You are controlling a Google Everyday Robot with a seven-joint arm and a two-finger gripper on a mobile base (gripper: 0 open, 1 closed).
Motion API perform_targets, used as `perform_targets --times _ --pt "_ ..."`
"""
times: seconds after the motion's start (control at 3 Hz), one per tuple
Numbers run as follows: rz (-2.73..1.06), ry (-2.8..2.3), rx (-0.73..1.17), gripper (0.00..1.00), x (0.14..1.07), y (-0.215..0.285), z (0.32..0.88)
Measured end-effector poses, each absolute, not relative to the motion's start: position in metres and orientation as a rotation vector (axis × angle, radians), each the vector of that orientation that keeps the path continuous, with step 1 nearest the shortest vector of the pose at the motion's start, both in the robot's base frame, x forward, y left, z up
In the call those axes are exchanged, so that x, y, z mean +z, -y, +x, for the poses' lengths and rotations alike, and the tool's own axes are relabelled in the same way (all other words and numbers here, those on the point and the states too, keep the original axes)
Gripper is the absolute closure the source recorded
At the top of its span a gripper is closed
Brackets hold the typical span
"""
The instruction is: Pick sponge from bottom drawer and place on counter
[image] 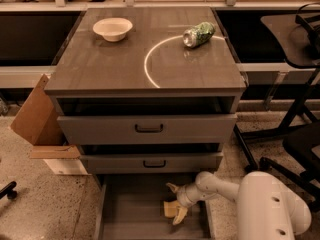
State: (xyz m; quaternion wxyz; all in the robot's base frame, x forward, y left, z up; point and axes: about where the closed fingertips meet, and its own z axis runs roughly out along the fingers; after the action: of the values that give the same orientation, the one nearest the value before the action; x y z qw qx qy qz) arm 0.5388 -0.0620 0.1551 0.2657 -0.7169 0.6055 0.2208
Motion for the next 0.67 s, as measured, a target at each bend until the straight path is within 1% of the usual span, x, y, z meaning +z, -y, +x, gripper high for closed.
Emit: perform_targets --times 0.67 --pt "-1.942 -1.619 0.568 0.0 0.1493 0.062 0.543"
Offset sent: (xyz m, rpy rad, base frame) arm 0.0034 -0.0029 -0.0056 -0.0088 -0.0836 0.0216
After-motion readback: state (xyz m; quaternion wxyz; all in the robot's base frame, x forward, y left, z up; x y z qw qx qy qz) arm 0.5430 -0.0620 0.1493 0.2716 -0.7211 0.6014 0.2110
